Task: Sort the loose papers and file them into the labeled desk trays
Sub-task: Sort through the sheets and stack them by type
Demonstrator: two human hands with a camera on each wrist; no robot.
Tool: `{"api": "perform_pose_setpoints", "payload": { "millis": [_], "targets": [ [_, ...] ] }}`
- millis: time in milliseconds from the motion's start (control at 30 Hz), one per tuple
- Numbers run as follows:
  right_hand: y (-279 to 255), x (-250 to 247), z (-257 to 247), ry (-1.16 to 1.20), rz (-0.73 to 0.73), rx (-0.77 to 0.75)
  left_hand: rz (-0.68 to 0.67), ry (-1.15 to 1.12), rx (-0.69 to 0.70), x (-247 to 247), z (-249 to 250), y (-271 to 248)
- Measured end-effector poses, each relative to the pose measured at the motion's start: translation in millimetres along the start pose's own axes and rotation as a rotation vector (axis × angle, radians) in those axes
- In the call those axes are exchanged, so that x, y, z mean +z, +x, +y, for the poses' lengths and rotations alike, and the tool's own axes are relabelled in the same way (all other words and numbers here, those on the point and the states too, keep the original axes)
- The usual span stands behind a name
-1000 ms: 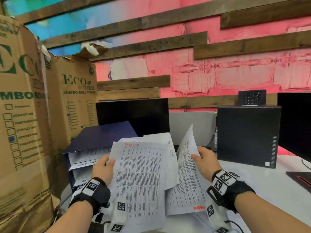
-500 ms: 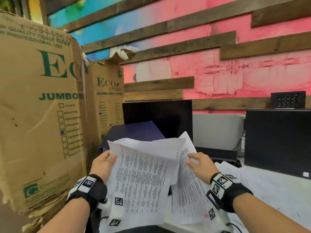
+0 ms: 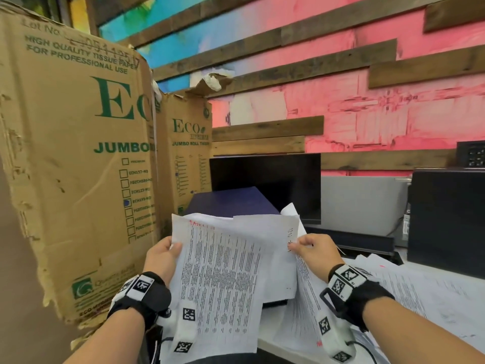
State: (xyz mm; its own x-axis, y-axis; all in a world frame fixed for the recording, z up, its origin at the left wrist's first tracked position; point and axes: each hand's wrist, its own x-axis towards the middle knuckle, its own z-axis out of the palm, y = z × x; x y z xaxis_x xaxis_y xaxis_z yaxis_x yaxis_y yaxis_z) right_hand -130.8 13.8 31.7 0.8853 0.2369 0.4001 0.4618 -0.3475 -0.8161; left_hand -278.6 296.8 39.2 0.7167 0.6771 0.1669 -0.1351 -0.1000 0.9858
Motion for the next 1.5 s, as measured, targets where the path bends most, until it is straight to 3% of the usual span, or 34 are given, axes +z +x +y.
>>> {"api": "perform_pose_setpoints", "payload": {
  "millis": [300,433,600,700,900,1233,1367,1500],
  "targets": [
    [-4,-14,12,-0.076,-0.151,-0.009,-0.016,-0.067,0.016,12,1,-1],
    [-8,-21,7,-0.027,-0.175,-0.001,0.052,-0.062,0.026,21,-1,2],
    [-11,-24,4,0.011,-0.178,0.034,0.007,0.030,0.075,37,1,-1],
    [-11,-26,5,-0.022,-0.118,0.048,-0.019,0.026,0.099,44,4,-8],
    [-8,-39,16,-0.036,0.182,0.087,-0.005,-0.014,0.076,32,3,-9],
    [-3,-57,16,-0.003,0.287,0.096,-0.006,0.058,0.118,38,3,-7],
    [-6,-68,19,-0.032,0.227,0.084,-0.030,0.061,0.101,47,4,-6],
    [-18,-71,23,-0.088,-0.006,0.050,-0.054,0.031,0.067,60,5,-11]
  ]
}}
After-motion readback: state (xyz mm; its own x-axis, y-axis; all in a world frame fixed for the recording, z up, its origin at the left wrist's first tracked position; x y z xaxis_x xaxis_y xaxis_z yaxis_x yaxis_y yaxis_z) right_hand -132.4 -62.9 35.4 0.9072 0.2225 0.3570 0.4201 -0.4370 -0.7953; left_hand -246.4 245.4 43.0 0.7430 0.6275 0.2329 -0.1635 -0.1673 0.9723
